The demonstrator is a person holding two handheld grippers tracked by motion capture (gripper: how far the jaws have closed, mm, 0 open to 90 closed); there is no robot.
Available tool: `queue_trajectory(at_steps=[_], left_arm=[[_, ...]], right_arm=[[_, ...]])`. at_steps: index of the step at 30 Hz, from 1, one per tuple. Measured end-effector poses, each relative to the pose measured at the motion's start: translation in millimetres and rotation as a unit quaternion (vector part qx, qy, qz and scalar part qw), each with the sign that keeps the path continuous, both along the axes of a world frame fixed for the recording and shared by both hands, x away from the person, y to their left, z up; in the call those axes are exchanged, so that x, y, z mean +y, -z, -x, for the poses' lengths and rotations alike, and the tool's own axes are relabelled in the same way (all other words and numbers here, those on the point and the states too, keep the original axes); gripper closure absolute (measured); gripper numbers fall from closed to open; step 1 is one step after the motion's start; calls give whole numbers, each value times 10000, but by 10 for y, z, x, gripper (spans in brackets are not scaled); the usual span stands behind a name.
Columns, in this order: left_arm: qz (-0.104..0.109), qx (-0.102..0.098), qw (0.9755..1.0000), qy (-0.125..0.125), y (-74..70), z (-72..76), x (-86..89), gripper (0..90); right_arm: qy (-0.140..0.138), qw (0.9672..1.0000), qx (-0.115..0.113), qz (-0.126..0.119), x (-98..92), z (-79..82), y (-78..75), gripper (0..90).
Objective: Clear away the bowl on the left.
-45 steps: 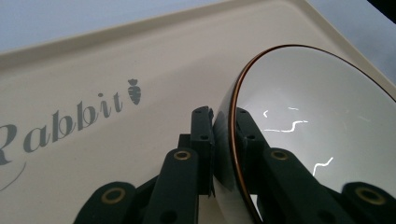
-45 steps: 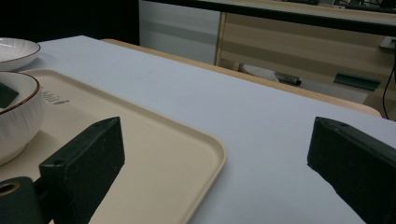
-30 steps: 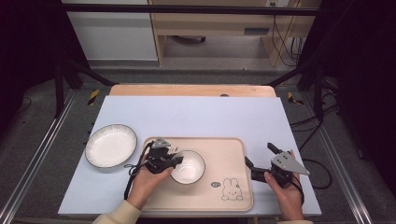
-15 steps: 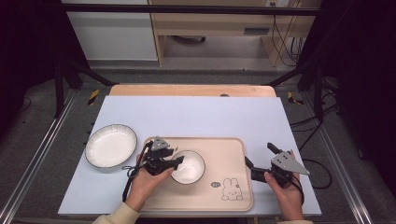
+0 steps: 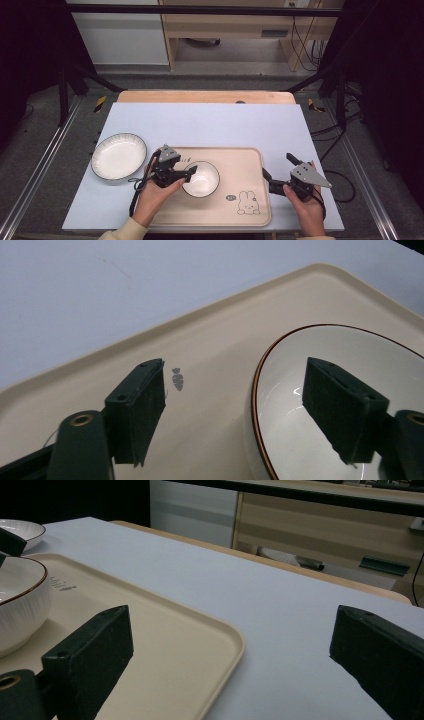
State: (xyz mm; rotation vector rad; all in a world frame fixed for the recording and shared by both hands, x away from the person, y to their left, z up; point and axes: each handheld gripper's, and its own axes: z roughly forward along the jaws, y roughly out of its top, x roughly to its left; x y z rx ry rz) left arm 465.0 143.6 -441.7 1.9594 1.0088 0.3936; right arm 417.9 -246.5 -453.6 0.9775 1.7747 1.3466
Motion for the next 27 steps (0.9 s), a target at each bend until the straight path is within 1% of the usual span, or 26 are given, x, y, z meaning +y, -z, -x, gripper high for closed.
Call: queue_trajectory(at_steps=[4, 6, 11, 15, 18, 20, 23, 27], left_arm=[[14, -33, 10000, 79, -18, -14, 10, 177], [109, -72, 9998, 130, -27, -16, 21, 146], [183, -165, 9982, 538, -61, -8, 51, 90], [287, -269, 9976, 578, -94, 2, 85, 84], [292, -334, 9973, 589, -109, -1, 125, 81], [336, -376, 9970, 581, -117, 1, 143, 81], [405, -429, 9963, 624, -128, -3, 176, 81], [490, -598, 9944, 724, -158, 7, 231, 80]], right_arm=[[5, 10000, 2, -11, -9, -3, -1, 39], [25, 10000, 27, -54, -14, -2, 1, 39], [15, 10000, -1, -40, -16, 6, -4, 38], [-1, 10000, 13, -38, 0, 4, 0, 38], [-6, 10000, 7, -39, 4, 3, 1, 38], [0, 10000, -2, -37, -1, 7, 0, 38], [23, 10000, -2, -54, -12, 17, -7, 38], [49, 9999, -24, -93, -23, 14, -9, 34]])
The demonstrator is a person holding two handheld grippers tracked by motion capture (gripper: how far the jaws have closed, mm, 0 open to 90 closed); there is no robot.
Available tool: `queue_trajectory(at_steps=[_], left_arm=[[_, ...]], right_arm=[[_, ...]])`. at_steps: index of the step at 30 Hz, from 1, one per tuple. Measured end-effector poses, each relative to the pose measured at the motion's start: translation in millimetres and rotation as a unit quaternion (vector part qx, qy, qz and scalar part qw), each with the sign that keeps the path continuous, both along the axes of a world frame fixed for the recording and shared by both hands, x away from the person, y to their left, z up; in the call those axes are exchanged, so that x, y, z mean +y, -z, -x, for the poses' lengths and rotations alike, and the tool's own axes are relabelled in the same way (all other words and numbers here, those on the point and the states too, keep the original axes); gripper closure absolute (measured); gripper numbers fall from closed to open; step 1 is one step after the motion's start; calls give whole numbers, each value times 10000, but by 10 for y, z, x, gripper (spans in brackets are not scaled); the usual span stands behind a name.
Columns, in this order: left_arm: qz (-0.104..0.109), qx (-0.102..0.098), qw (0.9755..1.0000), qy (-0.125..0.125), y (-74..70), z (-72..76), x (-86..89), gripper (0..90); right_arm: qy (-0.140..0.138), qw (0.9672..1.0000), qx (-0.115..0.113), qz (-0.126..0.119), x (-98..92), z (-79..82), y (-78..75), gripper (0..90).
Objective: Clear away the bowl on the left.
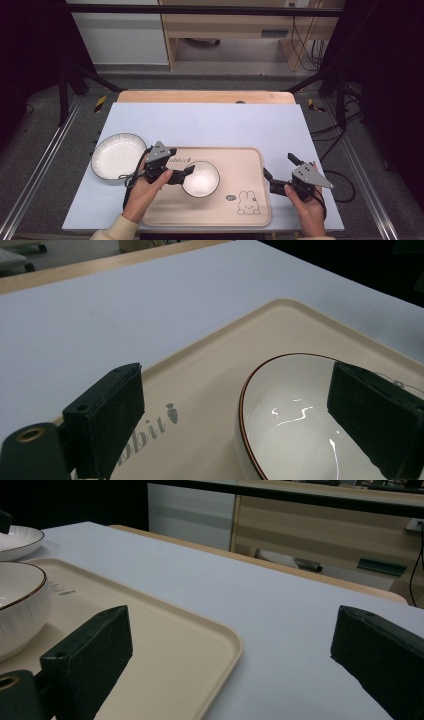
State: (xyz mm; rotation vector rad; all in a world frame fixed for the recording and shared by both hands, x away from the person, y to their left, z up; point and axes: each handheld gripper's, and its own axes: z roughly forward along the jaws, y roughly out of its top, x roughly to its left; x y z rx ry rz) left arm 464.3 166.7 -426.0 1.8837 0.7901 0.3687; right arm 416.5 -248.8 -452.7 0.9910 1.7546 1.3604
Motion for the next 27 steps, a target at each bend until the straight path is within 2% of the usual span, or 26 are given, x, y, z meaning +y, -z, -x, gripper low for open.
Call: queue_trajectory(at_steps=[3, 7, 10, 19, 27], left_arm=[[73, -107, 9999, 1, -26, 1, 40, 80], [171, -341, 9991, 186, -67, 26, 97, 80], [201, -485, 9984, 203, -109, 48, 141, 80], [446, -907, 9948, 98, -216, 81, 411, 69], [381, -981, 9944, -117, -261, 126, 620, 66]], right_arm=[[4, 10000, -9, 0, -2, -3, 4, 34], [-2, 10000, -9, 7, 1, -1, 3, 34], [-9, 10000, -3, 31, 5, 3, 5, 34], [10, 10000, -40, 7, 7, 24, -8, 34], [15, 10000, -69, -28, -9, 30, -16, 35]])
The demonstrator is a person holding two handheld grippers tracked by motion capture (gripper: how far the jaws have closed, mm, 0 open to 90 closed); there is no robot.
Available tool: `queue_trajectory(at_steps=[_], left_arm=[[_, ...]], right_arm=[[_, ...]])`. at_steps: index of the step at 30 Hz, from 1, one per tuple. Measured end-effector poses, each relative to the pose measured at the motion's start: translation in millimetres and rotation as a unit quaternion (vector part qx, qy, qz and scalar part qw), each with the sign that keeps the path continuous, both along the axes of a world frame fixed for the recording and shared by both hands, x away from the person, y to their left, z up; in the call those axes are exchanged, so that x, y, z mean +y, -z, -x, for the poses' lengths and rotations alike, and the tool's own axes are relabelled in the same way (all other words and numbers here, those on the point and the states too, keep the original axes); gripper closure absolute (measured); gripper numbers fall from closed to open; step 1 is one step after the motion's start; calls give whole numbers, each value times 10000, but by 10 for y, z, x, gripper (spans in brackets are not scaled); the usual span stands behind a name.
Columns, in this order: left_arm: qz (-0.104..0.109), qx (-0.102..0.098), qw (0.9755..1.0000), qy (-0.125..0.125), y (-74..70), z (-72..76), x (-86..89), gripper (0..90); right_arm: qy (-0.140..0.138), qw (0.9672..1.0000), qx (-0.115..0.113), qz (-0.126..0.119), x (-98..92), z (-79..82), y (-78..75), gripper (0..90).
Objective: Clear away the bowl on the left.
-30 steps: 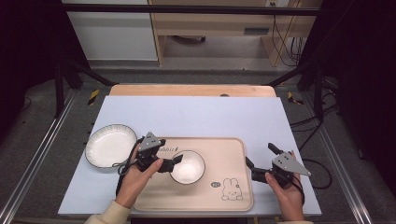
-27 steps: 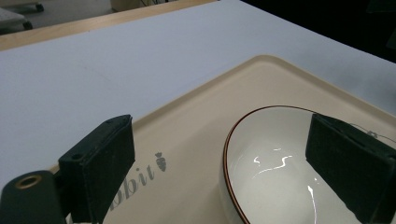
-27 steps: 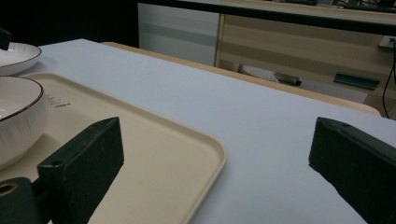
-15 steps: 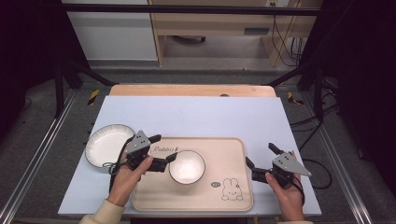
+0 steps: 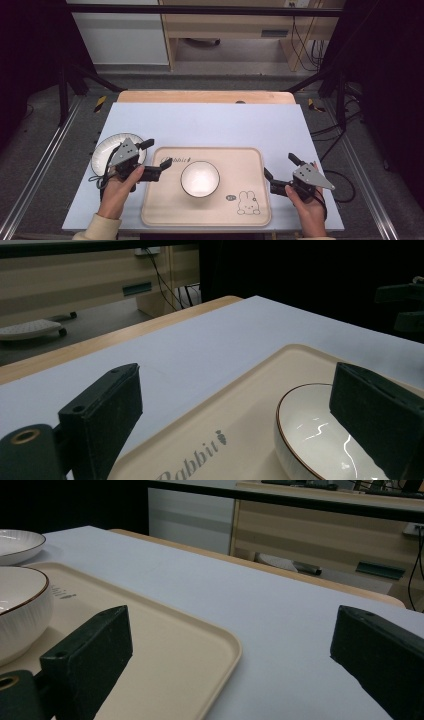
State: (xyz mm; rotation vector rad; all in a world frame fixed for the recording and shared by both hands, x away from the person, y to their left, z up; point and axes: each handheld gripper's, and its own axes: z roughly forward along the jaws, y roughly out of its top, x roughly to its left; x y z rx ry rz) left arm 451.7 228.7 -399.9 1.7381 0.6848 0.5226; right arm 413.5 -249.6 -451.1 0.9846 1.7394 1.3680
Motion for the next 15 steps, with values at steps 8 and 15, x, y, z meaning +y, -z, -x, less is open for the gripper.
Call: queue_trajectory(at_steps=[8, 15], left_arm=[[87, 27, 9997, -229, 43, 73, 212, 66], [114, -46, 9985, -533, 25, 166, 421, 66]], right_arm=[[-13, 10000, -50, 7, -6, 17, -8, 36], [-53, 9999, -82, 66, 3, 23, -13, 36]])
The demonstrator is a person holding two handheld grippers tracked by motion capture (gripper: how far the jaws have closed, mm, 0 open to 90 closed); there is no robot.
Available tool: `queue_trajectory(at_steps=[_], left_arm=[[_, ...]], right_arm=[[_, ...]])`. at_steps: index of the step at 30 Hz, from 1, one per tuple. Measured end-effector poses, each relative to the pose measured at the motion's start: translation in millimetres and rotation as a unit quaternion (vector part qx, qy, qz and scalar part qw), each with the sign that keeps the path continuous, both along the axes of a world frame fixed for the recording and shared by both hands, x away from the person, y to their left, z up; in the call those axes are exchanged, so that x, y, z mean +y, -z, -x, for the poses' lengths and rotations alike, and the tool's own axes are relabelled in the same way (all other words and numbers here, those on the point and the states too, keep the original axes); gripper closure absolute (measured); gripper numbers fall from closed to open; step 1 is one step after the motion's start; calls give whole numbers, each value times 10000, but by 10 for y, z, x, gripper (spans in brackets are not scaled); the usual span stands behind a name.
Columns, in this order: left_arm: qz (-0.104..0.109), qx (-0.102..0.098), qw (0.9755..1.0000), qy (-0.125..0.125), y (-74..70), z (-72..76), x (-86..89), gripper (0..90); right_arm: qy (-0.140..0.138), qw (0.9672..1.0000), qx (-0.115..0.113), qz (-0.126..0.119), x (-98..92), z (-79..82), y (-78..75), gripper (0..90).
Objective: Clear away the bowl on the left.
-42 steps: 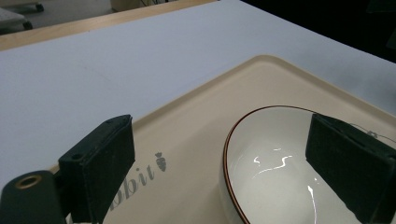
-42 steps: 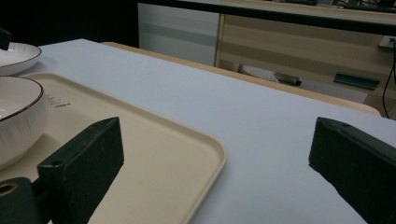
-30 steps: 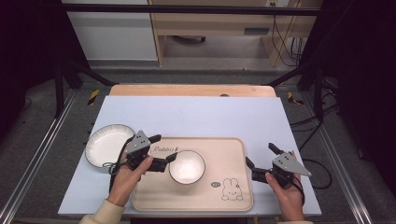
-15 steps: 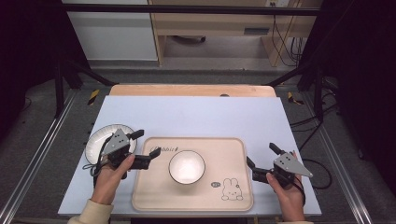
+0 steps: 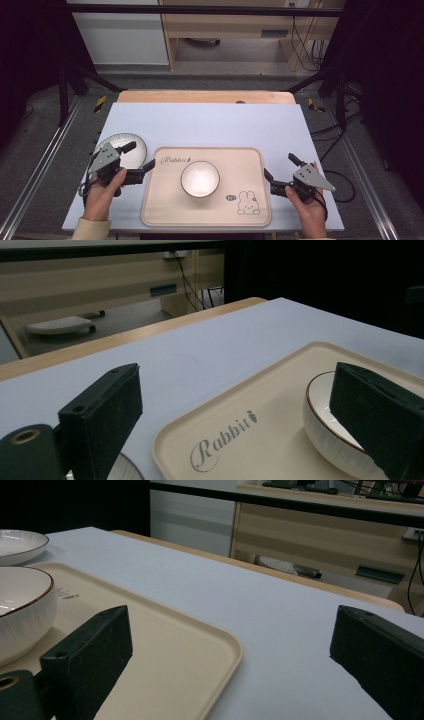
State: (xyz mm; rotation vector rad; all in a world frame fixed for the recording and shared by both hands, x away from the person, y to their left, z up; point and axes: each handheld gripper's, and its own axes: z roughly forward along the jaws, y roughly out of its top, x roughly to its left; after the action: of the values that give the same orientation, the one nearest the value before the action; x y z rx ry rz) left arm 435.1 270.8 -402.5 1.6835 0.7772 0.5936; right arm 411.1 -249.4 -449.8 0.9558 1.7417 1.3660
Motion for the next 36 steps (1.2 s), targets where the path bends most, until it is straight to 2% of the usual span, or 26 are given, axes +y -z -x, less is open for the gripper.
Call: queue_trajectory(at_steps=[7, 9, 15, 19, 22, 26, 31, 36], left_arm=[[126, -67, 9994, -320, -42, 34, 263, 66], [235, -97, 9992, -312, -80, 44, 329, 66], [270, -152, 9992, -267, -117, 67, 486, 64], [281, -139, 9995, -79, -95, 69, 542, 64], [401, -137, 9990, 134, -60, 62, 563, 64], [226, -83, 9994, 244, 1, 44, 564, 53], [228, 33, 9996, 174, 135, 10, 591, 49], [227, 135, 9994, 218, 243, 0, 589, 47]], right_arm=[[109, 9999, -26, 17, -11, -4, 1, 39], [110, 9999, -48, 20, -16, -2, 0, 39], [95, 9999, -59, 14, -14, 0, 1, 38], [100, 9999, -67, 9, -18, 1, -2, 38], [121, 9999, -82, 3, -26, 0, -1, 38], [125, 9999, -88, -9, -28, 3, -2, 39], [101, 9999, -101, 10, -23, 6, -4, 39], [111, 9999, -96, -14, -27, 9, -6, 38]])
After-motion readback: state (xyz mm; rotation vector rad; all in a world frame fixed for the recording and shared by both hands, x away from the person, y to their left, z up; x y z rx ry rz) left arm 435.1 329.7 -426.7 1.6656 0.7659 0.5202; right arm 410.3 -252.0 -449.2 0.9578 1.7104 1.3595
